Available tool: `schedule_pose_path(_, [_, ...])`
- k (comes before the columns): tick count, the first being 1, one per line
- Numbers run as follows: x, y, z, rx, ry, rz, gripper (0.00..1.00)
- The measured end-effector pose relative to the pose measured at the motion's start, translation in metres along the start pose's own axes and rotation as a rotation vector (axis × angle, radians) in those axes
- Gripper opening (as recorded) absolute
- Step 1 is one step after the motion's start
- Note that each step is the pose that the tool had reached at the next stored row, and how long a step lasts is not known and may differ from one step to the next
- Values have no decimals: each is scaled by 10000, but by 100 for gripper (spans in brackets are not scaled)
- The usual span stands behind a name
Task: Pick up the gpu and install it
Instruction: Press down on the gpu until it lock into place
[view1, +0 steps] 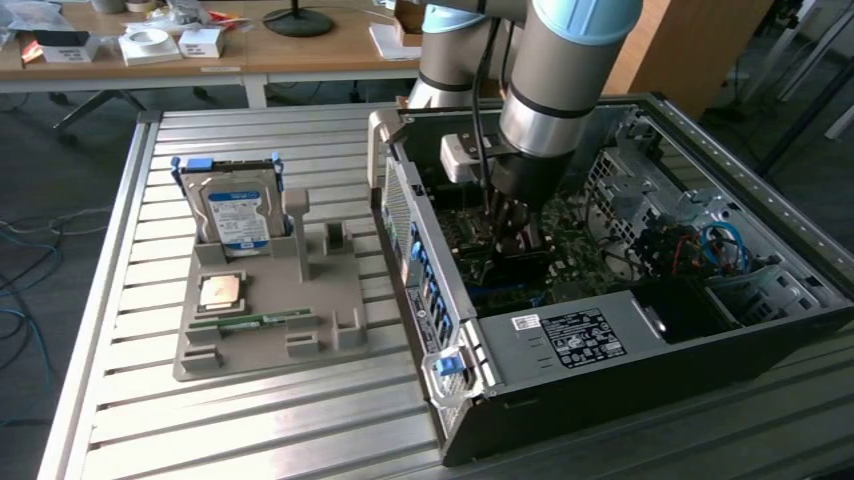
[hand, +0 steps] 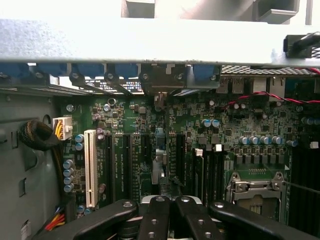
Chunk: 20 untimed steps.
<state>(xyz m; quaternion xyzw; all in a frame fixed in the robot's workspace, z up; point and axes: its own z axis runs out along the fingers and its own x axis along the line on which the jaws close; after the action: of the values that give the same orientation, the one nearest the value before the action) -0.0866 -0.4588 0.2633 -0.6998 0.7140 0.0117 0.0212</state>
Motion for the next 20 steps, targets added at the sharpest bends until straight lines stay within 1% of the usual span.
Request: schedule_pose_path(20, [4, -1, 4, 3, -5, -1, 11])
